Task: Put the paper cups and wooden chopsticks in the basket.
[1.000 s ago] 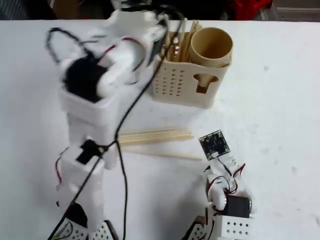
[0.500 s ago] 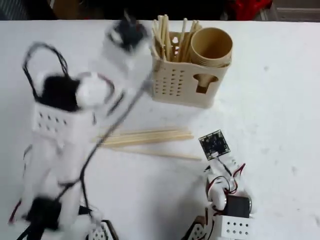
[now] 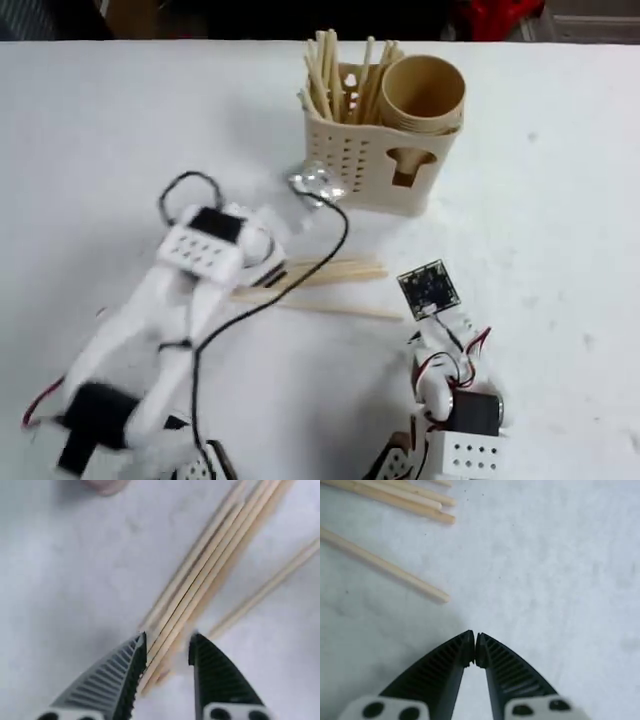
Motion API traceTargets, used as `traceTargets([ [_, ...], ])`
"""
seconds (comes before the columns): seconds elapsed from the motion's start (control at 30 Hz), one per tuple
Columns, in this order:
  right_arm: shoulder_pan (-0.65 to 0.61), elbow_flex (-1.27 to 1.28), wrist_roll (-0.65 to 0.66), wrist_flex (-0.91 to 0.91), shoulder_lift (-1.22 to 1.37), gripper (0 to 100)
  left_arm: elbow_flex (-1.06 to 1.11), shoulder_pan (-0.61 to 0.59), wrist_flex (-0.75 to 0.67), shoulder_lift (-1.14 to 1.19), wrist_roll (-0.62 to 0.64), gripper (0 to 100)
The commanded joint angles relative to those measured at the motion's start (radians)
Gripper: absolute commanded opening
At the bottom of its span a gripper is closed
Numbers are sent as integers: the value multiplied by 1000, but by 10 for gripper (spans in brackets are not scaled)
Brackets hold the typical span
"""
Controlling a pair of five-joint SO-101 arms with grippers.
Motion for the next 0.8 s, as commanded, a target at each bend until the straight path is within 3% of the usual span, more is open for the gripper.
traceTargets([
  [0.0, 7, 8, 12, 8, -7, 19, -164, 48, -52, 237, 11, 148],
  [0.47, 7, 8, 12, 8, -7, 19, -370, 41, -81, 562, 6, 147],
  [0.77, 7, 8, 12, 8, -7, 19, -422, 45, -6, 604, 0, 151],
])
